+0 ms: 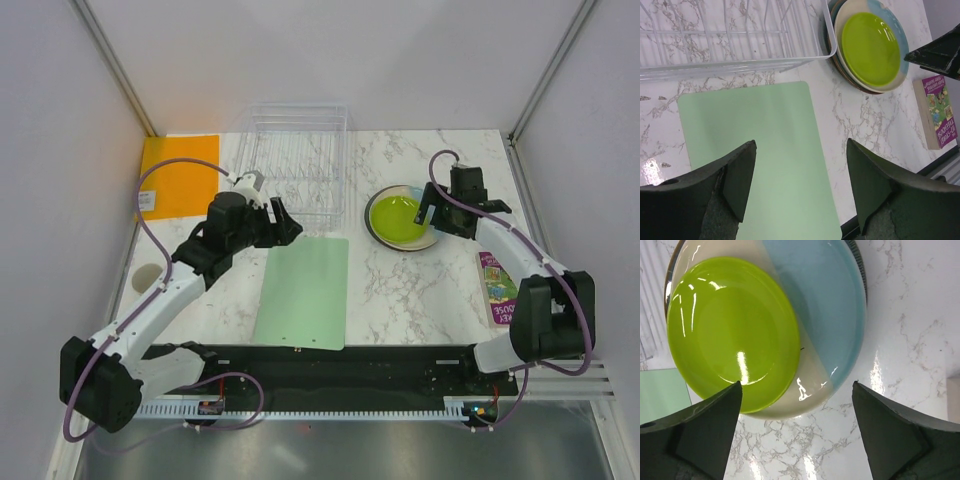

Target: Unload the plates from the dish rack

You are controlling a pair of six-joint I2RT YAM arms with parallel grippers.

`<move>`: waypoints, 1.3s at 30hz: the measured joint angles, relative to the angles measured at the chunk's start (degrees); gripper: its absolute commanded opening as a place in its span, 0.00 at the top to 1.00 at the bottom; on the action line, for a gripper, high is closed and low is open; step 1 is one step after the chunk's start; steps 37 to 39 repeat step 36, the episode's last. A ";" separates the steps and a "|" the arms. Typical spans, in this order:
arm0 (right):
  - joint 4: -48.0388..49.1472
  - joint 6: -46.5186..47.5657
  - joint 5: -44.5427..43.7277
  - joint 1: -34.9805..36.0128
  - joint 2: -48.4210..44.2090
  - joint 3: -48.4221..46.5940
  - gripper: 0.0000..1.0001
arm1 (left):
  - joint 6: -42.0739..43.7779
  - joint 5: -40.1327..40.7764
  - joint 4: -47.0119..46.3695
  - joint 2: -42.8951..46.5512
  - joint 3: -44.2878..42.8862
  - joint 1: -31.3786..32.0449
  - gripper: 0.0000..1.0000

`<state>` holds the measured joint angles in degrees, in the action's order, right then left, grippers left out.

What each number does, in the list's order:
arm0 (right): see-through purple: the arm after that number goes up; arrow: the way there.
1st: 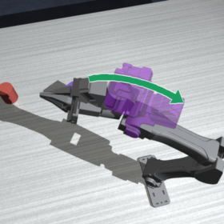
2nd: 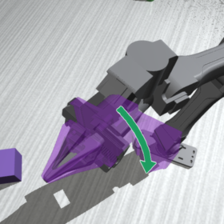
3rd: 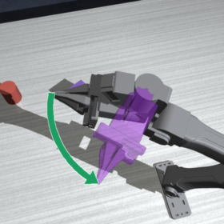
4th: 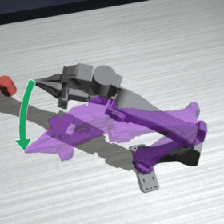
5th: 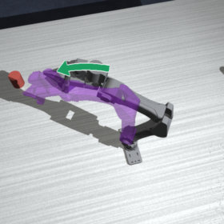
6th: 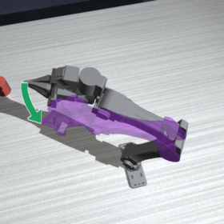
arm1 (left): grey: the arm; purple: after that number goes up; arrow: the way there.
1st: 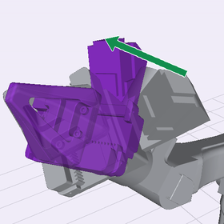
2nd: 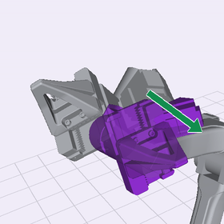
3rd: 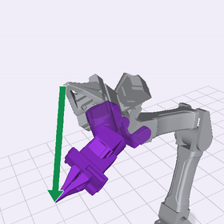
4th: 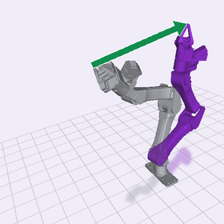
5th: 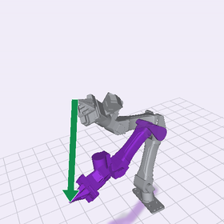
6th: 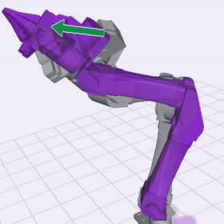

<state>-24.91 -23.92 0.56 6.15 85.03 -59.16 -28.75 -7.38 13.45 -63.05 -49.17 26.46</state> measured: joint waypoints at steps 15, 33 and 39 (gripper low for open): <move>-2.25 5.73 -8.57 0.00 -30.53 3.34 0.02 | 6.60 11.04 6.19 9.62 -0.35 0.02 0.00; -1.05 9.16 -12.46 0.00 -41.03 10.19 0.02 | 13.66 29.97 10.43 22.88 -1.05 0.02 0.00; -1.05 9.22 -12.48 0.00 -39.17 10.19 0.02 | 13.66 29.92 10.56 22.43 -1.05 0.02 0.00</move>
